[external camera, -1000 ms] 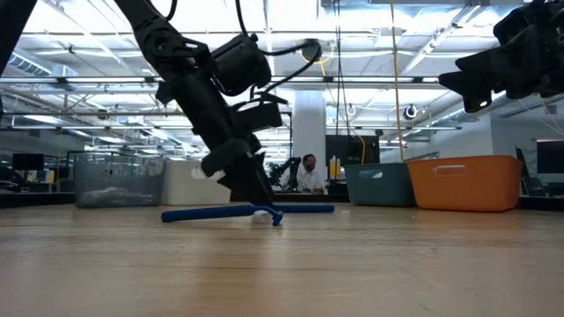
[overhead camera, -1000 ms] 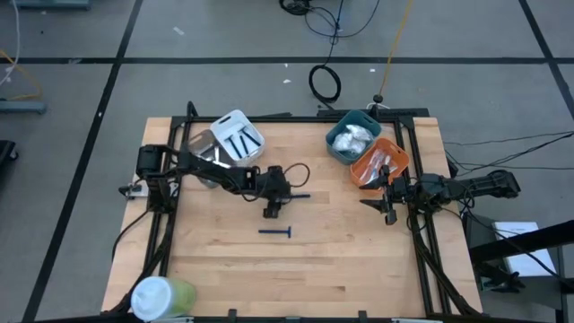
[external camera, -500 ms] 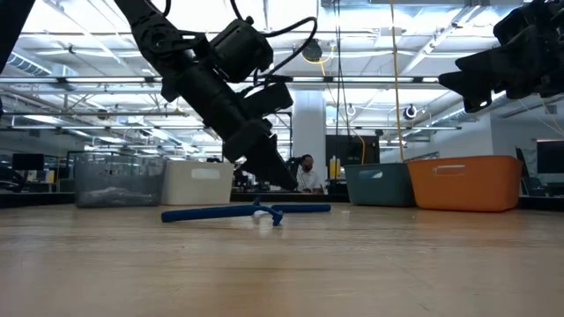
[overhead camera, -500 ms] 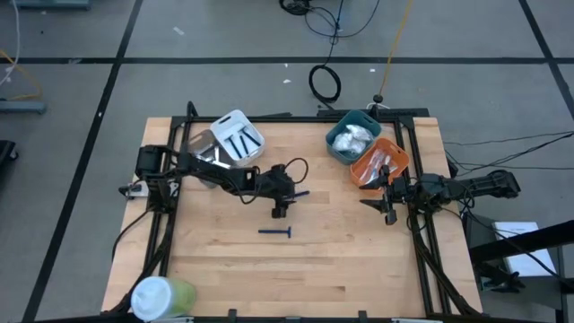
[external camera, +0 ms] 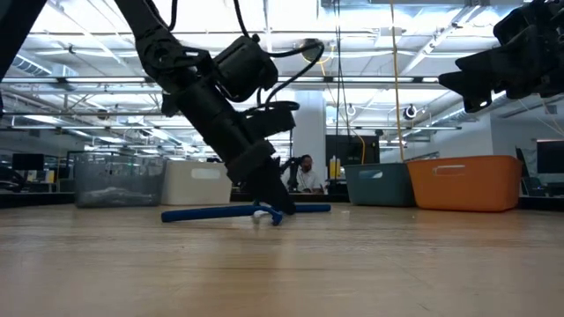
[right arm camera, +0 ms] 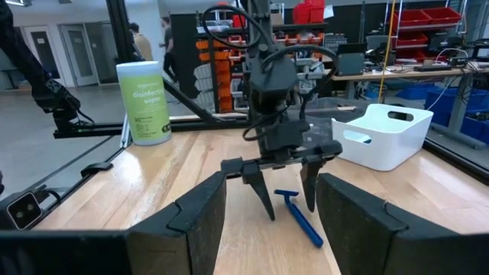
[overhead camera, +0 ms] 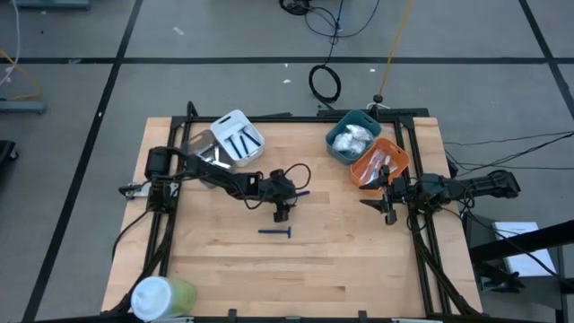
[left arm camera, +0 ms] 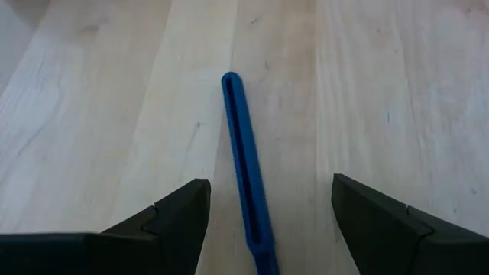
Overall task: Pick & Place Travel size toiletries
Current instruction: Put the top blue razor into the white bin, then put the blue razor into the white bin
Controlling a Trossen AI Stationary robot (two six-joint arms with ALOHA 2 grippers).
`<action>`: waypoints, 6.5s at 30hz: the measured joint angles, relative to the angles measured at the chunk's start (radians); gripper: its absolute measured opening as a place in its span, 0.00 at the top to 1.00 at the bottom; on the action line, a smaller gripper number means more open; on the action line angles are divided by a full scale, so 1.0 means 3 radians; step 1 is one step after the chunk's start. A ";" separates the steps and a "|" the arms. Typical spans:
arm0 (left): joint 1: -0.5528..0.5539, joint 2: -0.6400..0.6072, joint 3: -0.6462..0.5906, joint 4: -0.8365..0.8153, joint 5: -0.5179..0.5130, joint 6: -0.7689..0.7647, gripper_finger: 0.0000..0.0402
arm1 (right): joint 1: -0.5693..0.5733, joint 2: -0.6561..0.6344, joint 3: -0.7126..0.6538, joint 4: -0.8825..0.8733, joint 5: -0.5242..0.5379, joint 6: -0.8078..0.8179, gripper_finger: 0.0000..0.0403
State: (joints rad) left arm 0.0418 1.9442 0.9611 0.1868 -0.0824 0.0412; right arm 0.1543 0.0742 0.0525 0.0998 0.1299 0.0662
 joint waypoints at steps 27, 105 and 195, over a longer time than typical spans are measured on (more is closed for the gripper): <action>0.0052 -0.0001 0.0004 -0.0060 0.0279 -0.0518 0.93 | -0.0001 0.0000 -0.0001 0.0000 0.0000 0.0000 0.52; 0.1584 -0.2399 -0.1506 -0.0267 -0.1651 -0.1874 0.48 | 0.0000 0.0001 0.0000 0.0000 0.0000 0.0000 0.52; -0.0751 -0.0270 -0.0152 -0.0645 0.0284 -0.0389 0.88 | -0.0001 0.0003 0.0000 0.0000 -0.0001 0.0000 0.52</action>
State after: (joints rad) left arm -0.1834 1.8633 0.9155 -0.0068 0.0027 -0.0755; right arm 0.1541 0.0750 0.0525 0.0998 0.1297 0.0662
